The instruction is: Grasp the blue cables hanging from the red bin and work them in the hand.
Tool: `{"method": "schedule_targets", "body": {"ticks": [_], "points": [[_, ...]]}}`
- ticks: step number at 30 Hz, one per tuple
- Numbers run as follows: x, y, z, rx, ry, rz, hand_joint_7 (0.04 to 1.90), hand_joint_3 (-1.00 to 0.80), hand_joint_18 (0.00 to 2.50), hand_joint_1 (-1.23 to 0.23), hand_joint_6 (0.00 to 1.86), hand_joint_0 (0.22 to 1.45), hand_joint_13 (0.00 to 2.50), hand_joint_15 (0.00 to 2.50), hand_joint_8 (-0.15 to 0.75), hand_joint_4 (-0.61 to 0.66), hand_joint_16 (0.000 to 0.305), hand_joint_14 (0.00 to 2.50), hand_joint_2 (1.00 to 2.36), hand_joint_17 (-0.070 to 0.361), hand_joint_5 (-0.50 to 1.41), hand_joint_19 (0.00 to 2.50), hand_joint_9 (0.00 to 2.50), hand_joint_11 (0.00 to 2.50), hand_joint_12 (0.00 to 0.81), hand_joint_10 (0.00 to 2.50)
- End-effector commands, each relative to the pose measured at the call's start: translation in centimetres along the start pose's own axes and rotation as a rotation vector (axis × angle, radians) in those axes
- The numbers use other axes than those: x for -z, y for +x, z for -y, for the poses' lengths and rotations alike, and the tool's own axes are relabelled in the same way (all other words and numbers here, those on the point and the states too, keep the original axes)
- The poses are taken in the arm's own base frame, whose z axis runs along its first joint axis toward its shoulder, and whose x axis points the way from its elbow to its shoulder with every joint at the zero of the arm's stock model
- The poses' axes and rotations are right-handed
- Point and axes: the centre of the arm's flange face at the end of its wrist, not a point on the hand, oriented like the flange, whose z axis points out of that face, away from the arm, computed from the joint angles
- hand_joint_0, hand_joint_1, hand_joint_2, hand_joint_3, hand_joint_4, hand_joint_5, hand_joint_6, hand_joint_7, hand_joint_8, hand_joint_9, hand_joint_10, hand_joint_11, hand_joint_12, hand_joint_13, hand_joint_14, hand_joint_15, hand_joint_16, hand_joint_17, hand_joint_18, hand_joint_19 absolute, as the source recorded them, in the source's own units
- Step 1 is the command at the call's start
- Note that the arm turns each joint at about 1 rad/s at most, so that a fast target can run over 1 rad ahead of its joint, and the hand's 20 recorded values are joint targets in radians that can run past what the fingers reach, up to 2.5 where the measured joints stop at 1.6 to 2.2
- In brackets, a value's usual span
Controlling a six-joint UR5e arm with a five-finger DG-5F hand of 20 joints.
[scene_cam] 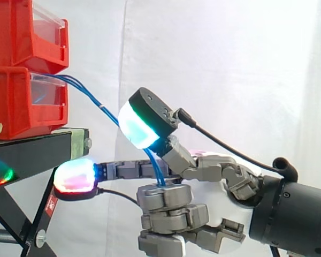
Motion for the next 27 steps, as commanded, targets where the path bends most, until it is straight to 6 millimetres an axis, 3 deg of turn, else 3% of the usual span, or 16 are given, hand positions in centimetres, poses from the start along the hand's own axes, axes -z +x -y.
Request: {"method": "schedule_targets", "body": {"ticks": [1,3,5,9,11,15,18,21,22,24,27], "points": [[0.1,-0.1,0.1,0.005,0.013,-0.001,0.88,-0.96,1.23,-0.55,0.01,0.72,1.02,1.26,0.322,0.29,0.058,2.17,1.00,0.130,-0.04,1.52,0.93,1.74,0.413,1.61],[0.2,0.0,0.2,0.005,0.022,-0.010,0.95,-0.96,1.19,-0.56,0.01,0.73,0.94,1.26,0.327,0.30,0.057,2.50,1.00,0.128,0.00,1.36,0.84,1.75,0.414,2.22],[0.3,-0.1,0.3,0.002,0.027,-0.016,0.98,-0.96,1.14,-0.56,0.01,0.73,0.90,1.31,0.332,0.31,0.057,2.50,1.00,0.128,0.02,1.16,0.78,1.85,0.413,2.49],[0.2,-0.1,0.1,-0.002,0.025,-0.016,1.03,-0.97,1.14,-0.57,0.01,0.74,0.95,1.44,0.349,0.32,0.059,2.50,1.00,0.132,0.06,0.77,0.68,2.11,0.446,2.50],[0.0,0.0,-0.6,-0.007,0.015,-0.015,1.04,-0.96,1.16,-0.57,0.01,0.74,1.00,1.48,0.358,0.33,0.061,2.50,1.00,0.138,0.08,0.72,0.71,2.23,0.461,2.50],[0.1,-0.2,-1.7,0.003,0.036,-0.012,1.05,-0.95,1.31,-0.57,0.01,0.74,1.24,1.73,0.386,0.35,0.068,2.50,1.00,0.153,0.11,0.66,0.83,2.50,0.568,2.50],[0.3,-0.4,-1.5,0.016,0.060,-0.010,1.05,-0.95,1.52,-0.57,0.01,0.74,1.38,1.81,0.402,0.36,0.072,2.50,1.00,0.161,0.12,0.65,0.93,2.50,0.636,2.50],[0.6,-0.5,-1.2,0.031,0.085,-0.013,1.05,-0.94,1.88,-0.57,0.01,0.73,1.58,1.87,0.427,0.37,0.077,2.50,1.00,0.174,0.15,0.67,1.10,2.50,0.702,2.50],[0.6,-0.5,-1.2,0.033,0.089,-0.016,1.05,-0.94,1.95,-0.56,0.01,0.73,1.65,1.88,0.440,0.38,0.233,2.50,1.00,0.174,0.16,0.65,1.16,2.50,0.722,2.50],[0.7,-0.5,-1.2,0.041,0.096,-0.018,1.05,-0.94,2.32,-0.57,0.01,0.73,1.84,1.90,0.459,0.40,0.256,2.50,1.00,0.192,0.19,0.63,1.32,2.50,0.759,2.50],[0.7,-0.5,-1.2,0.048,0.097,-0.017,1.05,-0.94,2.50,-0.57,0.01,0.73,2.02,1.88,0.480,0.41,0.264,2.50,1.00,0.198,0.22,0.65,1.49,2.50,0.779,2.50]]}}
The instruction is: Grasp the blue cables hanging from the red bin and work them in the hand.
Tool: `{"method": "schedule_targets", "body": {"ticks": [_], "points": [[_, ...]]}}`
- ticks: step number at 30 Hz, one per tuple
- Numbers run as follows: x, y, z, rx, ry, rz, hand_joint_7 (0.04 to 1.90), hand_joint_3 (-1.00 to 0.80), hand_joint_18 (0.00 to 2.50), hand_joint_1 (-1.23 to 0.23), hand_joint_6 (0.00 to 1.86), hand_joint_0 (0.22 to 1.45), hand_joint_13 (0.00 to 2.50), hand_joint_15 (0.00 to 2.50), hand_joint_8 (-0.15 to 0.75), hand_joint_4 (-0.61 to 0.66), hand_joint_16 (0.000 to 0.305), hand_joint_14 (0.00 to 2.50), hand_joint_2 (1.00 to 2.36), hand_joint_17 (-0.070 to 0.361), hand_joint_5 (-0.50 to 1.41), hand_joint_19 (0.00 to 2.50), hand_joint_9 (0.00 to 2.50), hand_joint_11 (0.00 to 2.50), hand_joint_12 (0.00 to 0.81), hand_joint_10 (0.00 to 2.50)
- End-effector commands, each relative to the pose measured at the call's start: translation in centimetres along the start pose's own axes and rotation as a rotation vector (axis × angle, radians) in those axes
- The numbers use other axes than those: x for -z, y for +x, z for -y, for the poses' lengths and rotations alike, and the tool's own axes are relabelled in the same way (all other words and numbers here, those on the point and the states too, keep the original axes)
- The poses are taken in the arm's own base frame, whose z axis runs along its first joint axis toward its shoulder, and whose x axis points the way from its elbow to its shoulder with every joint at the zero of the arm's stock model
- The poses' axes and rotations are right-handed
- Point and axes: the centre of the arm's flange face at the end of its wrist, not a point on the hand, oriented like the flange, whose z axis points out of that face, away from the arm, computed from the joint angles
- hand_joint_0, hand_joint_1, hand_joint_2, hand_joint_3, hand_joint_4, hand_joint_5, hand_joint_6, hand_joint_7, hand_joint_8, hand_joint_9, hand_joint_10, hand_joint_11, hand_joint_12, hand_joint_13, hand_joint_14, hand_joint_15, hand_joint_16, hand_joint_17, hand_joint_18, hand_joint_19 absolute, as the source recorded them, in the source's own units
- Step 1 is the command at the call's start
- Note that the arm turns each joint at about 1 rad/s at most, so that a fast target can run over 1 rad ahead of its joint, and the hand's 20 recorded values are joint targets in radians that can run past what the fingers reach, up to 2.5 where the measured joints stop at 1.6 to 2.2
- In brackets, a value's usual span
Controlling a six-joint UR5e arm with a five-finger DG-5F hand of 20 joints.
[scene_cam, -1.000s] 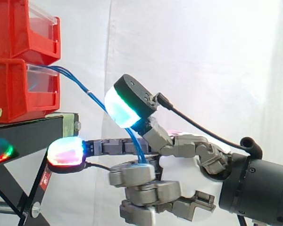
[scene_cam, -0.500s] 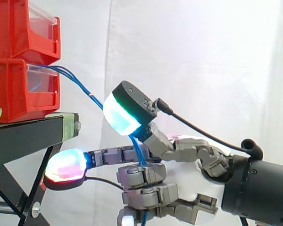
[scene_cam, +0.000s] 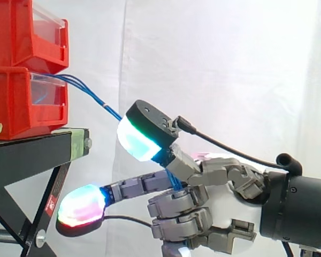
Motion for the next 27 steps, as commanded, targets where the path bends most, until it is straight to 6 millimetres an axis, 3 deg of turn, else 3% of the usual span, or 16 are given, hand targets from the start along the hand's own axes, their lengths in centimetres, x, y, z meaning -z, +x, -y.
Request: {"method": "schedule_targets", "body": {"ticks": [1,21,27], "points": [[0.0,0.0,0.0,0.007,0.003,-0.002,1.05,-0.94,2.50,-0.57,0.01,0.73,2.05,1.90,0.484,0.41,0.267,2.50,1.00,0.201,0.22,0.65,1.52,2.50,0.780,2.50],[-0.3,0.4,-0.2,0.019,0.018,-0.007,1.05,-0.94,2.50,-0.57,0.01,0.72,2.15,1.99,0.535,0.41,0.261,2.50,1.00,0.196,0.23,0.73,1.72,2.50,0.777,2.50],[-2.2,1.3,-1.7,0.060,0.073,-0.012,1.04,-0.94,2.50,-0.57,0.01,0.72,2.15,1.99,0.538,0.40,0.261,2.50,1.00,0.196,0.23,0.74,1.72,2.50,0.777,2.50]]}}
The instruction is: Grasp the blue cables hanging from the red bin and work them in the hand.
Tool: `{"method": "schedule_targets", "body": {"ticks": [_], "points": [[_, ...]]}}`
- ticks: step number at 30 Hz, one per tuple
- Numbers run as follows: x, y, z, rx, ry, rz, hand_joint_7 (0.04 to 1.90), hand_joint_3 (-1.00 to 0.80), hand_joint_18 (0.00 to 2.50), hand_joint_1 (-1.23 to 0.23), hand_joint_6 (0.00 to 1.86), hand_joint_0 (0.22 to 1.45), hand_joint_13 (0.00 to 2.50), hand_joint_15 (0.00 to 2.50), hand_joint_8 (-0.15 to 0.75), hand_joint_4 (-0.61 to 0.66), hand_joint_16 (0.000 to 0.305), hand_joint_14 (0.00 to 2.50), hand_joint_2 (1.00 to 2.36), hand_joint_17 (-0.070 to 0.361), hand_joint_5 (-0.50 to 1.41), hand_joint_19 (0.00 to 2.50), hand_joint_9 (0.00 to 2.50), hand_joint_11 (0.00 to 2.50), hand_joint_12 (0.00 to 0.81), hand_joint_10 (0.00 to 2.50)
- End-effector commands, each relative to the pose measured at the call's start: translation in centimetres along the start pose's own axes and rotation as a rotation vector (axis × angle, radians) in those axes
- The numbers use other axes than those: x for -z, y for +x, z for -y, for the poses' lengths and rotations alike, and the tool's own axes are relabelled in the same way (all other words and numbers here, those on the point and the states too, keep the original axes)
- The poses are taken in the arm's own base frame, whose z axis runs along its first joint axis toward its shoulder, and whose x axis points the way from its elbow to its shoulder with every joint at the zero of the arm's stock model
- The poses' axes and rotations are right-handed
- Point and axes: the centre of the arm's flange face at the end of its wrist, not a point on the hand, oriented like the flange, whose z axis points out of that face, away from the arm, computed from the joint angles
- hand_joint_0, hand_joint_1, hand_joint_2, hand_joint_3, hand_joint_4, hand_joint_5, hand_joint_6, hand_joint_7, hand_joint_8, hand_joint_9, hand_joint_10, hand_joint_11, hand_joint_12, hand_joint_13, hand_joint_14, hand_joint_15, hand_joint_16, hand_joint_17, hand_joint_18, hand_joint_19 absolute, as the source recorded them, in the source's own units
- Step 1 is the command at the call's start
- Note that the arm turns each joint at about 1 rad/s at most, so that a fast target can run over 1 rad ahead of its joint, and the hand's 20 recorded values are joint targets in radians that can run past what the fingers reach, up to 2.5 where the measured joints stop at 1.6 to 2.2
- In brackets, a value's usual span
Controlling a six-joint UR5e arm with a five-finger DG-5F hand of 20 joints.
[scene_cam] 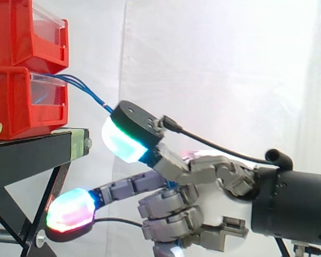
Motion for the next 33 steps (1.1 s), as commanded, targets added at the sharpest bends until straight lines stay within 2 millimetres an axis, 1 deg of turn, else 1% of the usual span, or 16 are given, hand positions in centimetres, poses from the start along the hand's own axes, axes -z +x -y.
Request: {"method": "schedule_targets", "body": {"ticks": [1,8,13,16,17,19,20,26,29,31,32,33], "points": [[-1.0,0.5,-0.9,0.039,0.051,-0.003,1.05,-0.94,2.50,-0.57,0.01,0.72,2.15,2.00,0.538,0.40,0.261,2.50,1.00,0.196,0.23,0.73,1.72,2.50,0.779,2.50],[-0.4,0.3,-0.6,0.162,0.199,-0.019,1.04,-0.94,2.50,-0.57,0.01,0.72,2.13,1.99,0.531,0.40,0.264,2.50,1.00,0.198,0.23,0.72,1.72,2.50,0.775,2.50],[0.0,0.1,-0.5,0.221,0.235,-0.031,1.05,-0.94,2.50,-0.57,0.01,0.72,2.13,1.99,0.530,0.40,0.261,2.50,1.00,0.195,0.23,0.73,1.72,2.50,0.774,2.50],[0.5,-0.1,-0.2,0.257,0.278,-0.036,1.04,-0.94,2.50,-0.57,0.01,0.72,2.13,1.99,0.533,0.40,0.260,2.50,1.00,0.195,0.23,0.73,1.72,2.50,0.774,2.50],[1.0,-0.2,0.1,0.274,0.319,-0.058,1.04,-0.94,2.50,-0.57,0.01,0.72,2.13,1.99,0.531,0.40,0.263,2.50,1.00,0.197,0.23,0.72,1.72,2.50,0.774,2.50],[1.1,-0.2,0.2,0.277,0.329,-0.065,1.04,-0.94,2.50,-0.57,0.01,0.72,2.12,1.98,0.532,0.40,0.257,2.50,1.00,0.193,0.23,0.71,1.72,2.50,0.770,2.50],[1.3,-0.1,0.3,0.275,0.343,-0.088,1.04,-0.94,2.50,-0.57,0.01,0.72,2.13,1.99,0.531,0.40,0.260,2.50,1.00,0.195,0.23,0.70,1.72,2.50,0.774,2.50],[1.3,0.2,0.3,0.258,0.336,-0.110,1.05,-0.94,2.50,-0.56,0.01,0.72,2.12,1.99,0.529,0.39,0.260,2.50,1.00,0.195,0.23,0.72,1.72,2.50,0.769,2.50],[1.1,0.4,0.2,0.253,0.324,-0.110,1.05,-0.94,2.50,-0.57,0.01,0.72,2.12,1.99,0.544,0.39,0.259,2.50,1.00,0.195,0.23,0.70,1.72,2.50,0.769,2.50],[0.9,0.4,-0.7,0.248,0.298,-0.108,1.04,-0.94,2.50,-0.57,0.01,0.72,2.12,1.98,0.543,0.40,0.260,2.50,1.00,0.195,0.23,0.72,1.73,2.50,0.768,2.50],[0.9,0.5,-0.8,0.247,0.293,-0.110,1.04,-0.94,2.50,-0.57,0.01,0.72,2.12,1.99,0.550,0.40,0.260,2.50,1.00,0.195,0.23,0.72,1.73,2.50,0.768,2.50],[0.7,0.5,-1.7,0.244,0.278,-0.106,1.05,-0.94,2.50,-0.57,0.01,0.72,2.11,1.96,0.554,0.39,0.258,2.50,1.00,0.194,0.23,0.69,1.73,2.50,0.767,2.50]]}}
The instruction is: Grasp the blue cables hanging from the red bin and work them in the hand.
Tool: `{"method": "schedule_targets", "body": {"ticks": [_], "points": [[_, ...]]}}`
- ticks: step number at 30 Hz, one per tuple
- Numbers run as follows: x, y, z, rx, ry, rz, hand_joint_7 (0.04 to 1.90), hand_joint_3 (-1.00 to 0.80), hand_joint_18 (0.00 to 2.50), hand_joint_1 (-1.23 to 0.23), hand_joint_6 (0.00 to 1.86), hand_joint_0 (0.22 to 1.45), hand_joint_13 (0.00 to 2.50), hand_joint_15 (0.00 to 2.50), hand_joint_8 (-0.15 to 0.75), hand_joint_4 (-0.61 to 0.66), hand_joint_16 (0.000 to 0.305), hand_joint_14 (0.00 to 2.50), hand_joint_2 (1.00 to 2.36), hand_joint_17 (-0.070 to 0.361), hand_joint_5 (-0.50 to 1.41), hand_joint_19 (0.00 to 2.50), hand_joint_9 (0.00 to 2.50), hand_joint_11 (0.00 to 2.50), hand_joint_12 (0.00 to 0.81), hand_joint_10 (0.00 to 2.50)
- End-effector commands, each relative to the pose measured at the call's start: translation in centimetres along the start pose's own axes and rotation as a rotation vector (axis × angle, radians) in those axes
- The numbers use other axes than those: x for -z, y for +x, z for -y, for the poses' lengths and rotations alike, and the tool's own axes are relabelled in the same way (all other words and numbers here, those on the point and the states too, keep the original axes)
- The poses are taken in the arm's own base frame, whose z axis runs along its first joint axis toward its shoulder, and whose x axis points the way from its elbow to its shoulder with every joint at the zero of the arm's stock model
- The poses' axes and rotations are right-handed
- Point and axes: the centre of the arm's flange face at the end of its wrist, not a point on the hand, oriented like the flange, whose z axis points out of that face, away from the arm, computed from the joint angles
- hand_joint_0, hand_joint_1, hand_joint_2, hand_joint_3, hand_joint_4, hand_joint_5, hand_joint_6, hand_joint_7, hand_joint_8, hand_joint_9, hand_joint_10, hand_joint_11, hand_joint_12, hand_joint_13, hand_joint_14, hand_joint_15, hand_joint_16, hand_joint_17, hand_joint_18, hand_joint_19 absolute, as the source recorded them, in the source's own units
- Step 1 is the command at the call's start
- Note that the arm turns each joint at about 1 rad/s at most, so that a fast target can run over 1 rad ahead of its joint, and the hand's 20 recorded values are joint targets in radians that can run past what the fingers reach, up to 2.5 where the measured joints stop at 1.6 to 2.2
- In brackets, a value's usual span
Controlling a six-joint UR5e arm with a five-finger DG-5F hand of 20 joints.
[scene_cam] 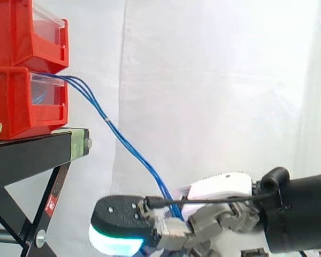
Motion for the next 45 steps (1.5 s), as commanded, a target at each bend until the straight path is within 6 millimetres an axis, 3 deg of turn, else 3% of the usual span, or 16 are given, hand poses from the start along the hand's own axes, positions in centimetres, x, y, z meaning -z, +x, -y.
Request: {"method": "schedule_targets", "body": {"ticks": [1,3,7,45], "points": [[0.2,-0.3,-1.6,-0.004,-0.036,0.006,1.05,-0.94,2.50,-0.57,0.01,0.72,2.11,1.97,0.553,0.39,0.260,2.50,1.00,0.195,0.23,0.72,1.73,2.50,0.762,2.50],[0.7,-0.8,-3.2,0.006,-0.062,0.013,1.05,-0.94,2.50,-0.57,0.01,0.72,2.11,1.99,0.553,0.40,0.257,2.50,1.00,0.193,0.23,0.71,1.74,2.50,0.762,2.50],[1.0,-1.2,-4.4,0.023,-0.079,0.026,1.05,-0.94,2.50,-0.57,0.01,0.72,2.11,1.97,0.553,0.40,0.255,2.50,1.00,0.191,0.23,0.70,1.75,2.50,0.761,2.50],[1.0,-1.0,-4.4,0.077,-0.083,0.024,1.05,-0.93,2.50,-0.56,0.01,0.72,2.10,1.98,0.549,0.39,0.250,2.50,1.00,0.187,0.25,0.68,1.81,2.50,0.745,2.50]]}}
